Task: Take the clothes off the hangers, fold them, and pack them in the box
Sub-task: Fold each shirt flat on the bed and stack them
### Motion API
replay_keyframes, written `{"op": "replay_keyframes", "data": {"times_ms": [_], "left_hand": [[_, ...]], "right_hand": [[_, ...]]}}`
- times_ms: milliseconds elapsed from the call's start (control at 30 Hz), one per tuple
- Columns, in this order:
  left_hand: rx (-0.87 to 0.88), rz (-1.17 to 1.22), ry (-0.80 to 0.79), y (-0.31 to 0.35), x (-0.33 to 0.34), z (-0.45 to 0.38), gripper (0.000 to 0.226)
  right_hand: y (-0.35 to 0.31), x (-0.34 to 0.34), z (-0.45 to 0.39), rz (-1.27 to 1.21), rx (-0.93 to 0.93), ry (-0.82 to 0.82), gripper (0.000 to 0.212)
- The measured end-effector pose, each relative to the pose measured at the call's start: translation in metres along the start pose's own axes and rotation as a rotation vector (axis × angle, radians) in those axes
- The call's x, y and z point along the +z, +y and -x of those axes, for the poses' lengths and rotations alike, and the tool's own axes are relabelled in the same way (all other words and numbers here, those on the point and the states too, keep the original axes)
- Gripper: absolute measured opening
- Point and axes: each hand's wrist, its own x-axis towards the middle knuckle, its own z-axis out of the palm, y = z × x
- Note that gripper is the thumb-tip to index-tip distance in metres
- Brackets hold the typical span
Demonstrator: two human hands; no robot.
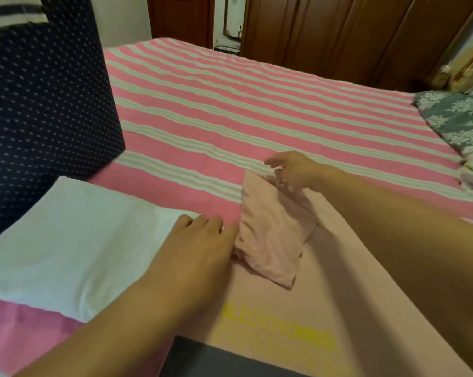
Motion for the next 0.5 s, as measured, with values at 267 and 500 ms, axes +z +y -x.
{"op": "replay_keyframes", "data": {"times_ms": [267, 500], "left_hand": [[-0.039, 0.102, 0.120, -0.006, 0.027, -0.007, 0.015], [-0.250, 0.268, 0.175, -0.009, 0.032, -0.011, 0.016]], "right_hand": [[-0.012, 0.025, -0.051, 0.125, -0.113, 0.029, 0.014], [0.007, 0.043, -0.067, -0.048, 0.001, 0.121, 0.010]]}}
